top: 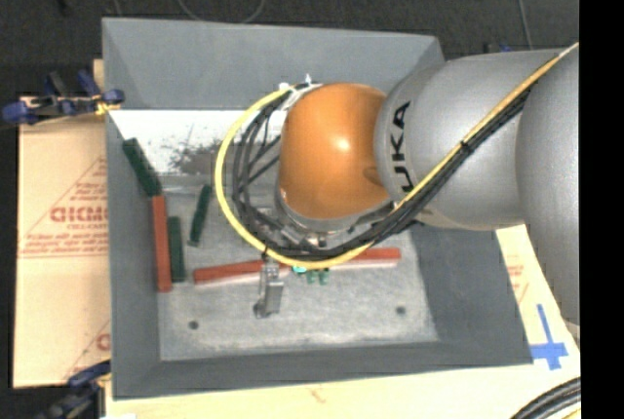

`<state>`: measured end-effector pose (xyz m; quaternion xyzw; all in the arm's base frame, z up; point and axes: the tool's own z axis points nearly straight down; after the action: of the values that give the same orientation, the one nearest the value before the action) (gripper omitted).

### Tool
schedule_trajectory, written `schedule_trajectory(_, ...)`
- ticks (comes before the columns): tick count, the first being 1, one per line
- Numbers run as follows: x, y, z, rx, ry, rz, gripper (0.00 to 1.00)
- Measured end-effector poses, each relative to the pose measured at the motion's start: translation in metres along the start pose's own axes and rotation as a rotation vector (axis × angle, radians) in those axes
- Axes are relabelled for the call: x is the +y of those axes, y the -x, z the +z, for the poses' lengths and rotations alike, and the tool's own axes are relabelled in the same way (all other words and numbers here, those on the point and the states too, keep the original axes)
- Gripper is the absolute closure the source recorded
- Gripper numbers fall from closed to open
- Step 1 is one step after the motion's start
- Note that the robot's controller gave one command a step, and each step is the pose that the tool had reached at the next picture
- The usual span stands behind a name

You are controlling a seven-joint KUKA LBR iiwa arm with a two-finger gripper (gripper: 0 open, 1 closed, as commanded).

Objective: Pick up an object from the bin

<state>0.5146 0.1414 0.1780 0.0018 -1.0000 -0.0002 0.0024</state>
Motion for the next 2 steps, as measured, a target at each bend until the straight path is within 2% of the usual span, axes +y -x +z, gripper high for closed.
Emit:
schedule_trajectory(1, -0.0147, 0.0721, 0.111, -0.006, -0.002, -0.023, 0.0)
schedule_trajectory(2, -0.0134, 0.0727, 0.1062, -0.01, 0.002, -0.019, 1.0)
